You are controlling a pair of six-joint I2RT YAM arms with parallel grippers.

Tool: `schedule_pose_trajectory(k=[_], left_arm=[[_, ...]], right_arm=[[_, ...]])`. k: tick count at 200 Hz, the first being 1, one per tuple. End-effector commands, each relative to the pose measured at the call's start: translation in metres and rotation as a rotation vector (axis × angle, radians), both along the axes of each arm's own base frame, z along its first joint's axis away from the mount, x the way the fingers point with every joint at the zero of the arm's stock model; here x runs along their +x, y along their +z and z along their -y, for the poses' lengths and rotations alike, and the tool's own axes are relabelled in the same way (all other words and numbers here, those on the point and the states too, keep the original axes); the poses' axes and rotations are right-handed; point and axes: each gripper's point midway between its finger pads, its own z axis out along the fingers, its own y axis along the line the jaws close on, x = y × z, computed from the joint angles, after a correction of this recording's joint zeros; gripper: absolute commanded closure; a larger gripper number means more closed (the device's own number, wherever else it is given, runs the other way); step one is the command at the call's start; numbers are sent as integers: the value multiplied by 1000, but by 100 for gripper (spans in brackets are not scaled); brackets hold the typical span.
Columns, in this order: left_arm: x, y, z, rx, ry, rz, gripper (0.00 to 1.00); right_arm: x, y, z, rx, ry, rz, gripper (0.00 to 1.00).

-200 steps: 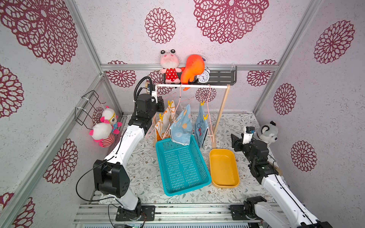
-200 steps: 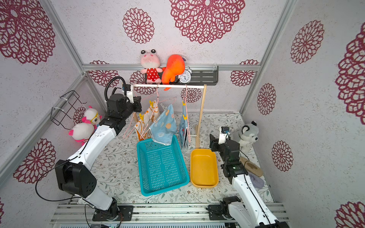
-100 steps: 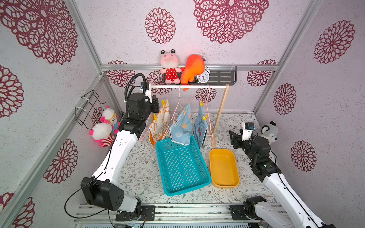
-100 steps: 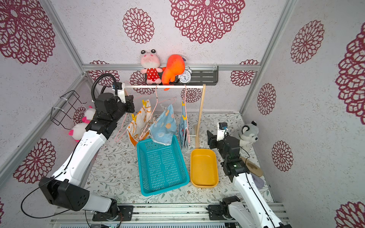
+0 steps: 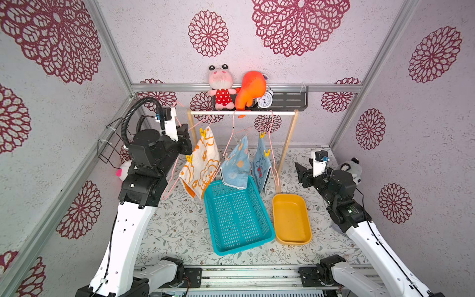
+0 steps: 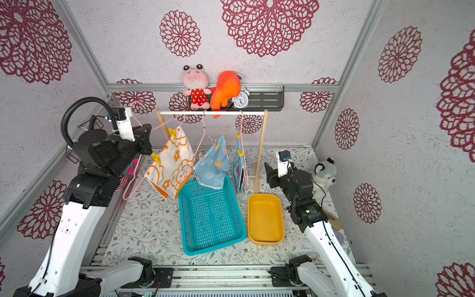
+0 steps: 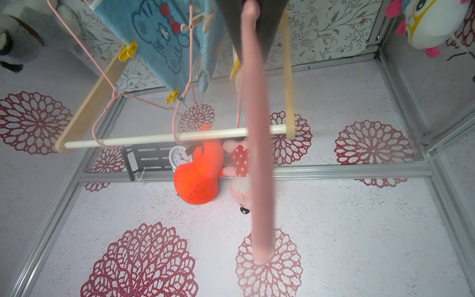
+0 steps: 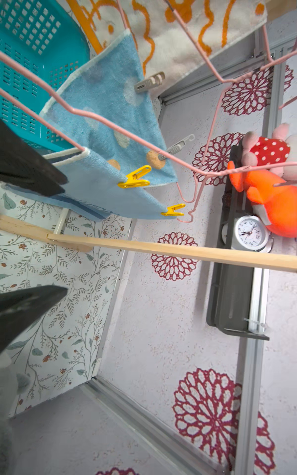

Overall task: Remove the clothespins securing towels to the hanger
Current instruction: Pick up the hanger from the clothesline, then remove the clothespin from the hanger.

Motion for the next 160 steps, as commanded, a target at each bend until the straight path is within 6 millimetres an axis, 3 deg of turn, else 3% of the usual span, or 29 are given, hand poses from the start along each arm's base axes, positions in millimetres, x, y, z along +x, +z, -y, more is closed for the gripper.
schedule_pose_trajectory(k=[1, 25, 51, 108, 160], left_arm=[[-26, 7, -9, 2, 17, -24, 100], [-43, -8, -12, 17, 13, -112, 100], [-59, -26, -9, 33, -26, -195, 100], [-101, -32, 5, 42, -167, -249, 100], [-122, -52, 20, 54, -282, -316, 100]], right_arm=[[-10, 36, -18, -22, 92, 79, 38], [-18, 46, -48, -38, 240, 76, 37], [-30, 44, -90, -75, 426, 53, 37], [-55, 40, -160, -142, 691, 35, 37], [-90, 34, -208, -223, 923, 9, 38]])
